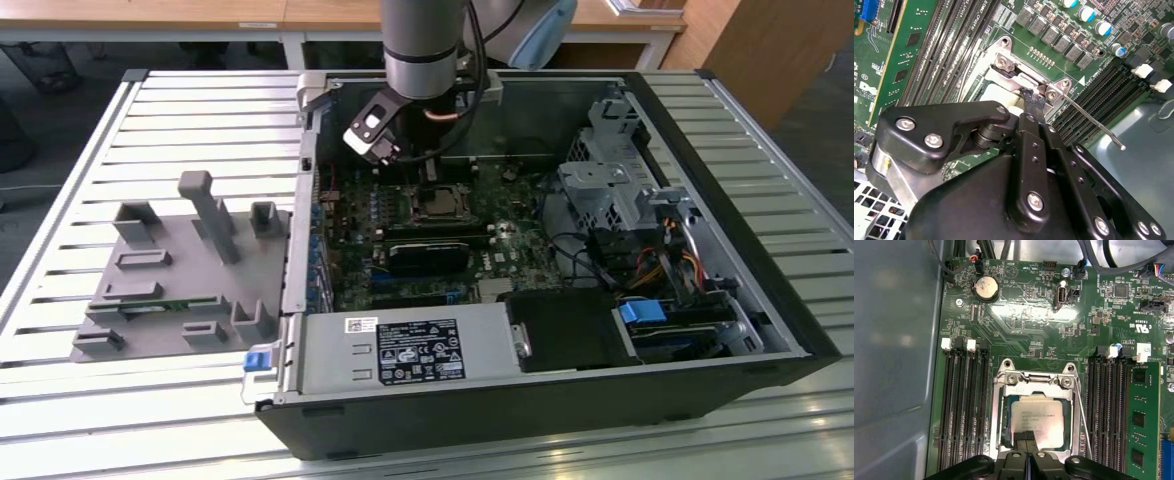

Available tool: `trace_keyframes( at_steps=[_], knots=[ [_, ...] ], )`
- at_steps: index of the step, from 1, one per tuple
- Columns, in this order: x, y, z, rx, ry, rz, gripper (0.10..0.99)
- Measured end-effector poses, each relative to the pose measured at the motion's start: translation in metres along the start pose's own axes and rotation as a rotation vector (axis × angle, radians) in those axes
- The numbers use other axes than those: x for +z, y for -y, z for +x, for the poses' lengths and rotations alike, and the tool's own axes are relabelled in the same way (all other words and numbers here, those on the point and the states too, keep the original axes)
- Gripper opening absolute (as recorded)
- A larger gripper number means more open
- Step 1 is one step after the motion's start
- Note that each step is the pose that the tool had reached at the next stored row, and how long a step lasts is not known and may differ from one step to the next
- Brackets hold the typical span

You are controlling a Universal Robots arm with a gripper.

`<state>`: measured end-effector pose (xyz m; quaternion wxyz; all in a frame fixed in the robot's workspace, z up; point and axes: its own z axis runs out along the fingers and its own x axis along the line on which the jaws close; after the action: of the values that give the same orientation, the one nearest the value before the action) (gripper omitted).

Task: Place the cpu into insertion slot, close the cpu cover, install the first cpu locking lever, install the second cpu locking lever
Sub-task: 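Close the cpu cover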

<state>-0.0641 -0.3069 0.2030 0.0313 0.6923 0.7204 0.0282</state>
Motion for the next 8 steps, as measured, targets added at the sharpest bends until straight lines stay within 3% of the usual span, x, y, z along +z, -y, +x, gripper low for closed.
trace_keyframes(
  at_steps=[8],
  knots=[
    [0.0005,0.0026,-0.0001,0.0,0.0003,0.0,0.106]
  ],
)
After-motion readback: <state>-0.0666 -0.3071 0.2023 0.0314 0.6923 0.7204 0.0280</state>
